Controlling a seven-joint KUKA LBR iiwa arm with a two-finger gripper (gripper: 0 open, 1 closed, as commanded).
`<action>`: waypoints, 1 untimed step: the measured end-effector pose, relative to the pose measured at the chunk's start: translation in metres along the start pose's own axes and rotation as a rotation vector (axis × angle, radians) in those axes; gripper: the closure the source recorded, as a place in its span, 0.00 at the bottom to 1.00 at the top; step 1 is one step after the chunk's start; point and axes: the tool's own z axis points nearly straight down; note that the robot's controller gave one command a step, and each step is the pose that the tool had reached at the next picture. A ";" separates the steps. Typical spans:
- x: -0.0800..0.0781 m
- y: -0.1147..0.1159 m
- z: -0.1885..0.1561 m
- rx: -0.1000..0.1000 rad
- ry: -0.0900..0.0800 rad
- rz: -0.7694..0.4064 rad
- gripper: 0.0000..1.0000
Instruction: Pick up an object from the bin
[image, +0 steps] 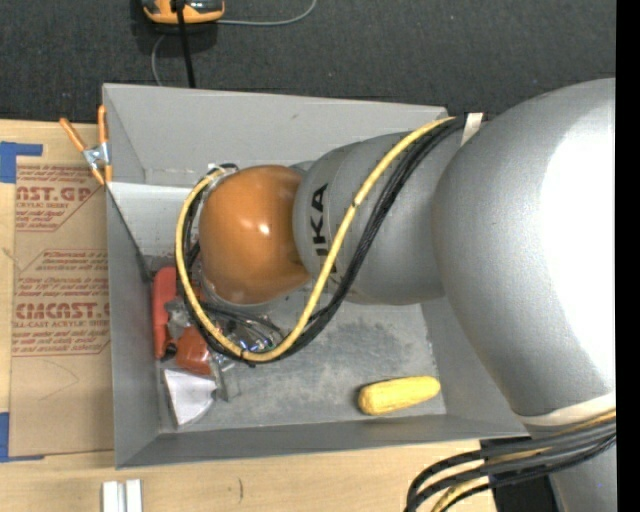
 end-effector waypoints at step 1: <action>-0.008 -0.033 0.028 0.001 -0.001 -0.263 0.00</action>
Offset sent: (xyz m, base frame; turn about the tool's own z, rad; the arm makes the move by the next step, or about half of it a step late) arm 0.0334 -0.0521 -0.0574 -0.6789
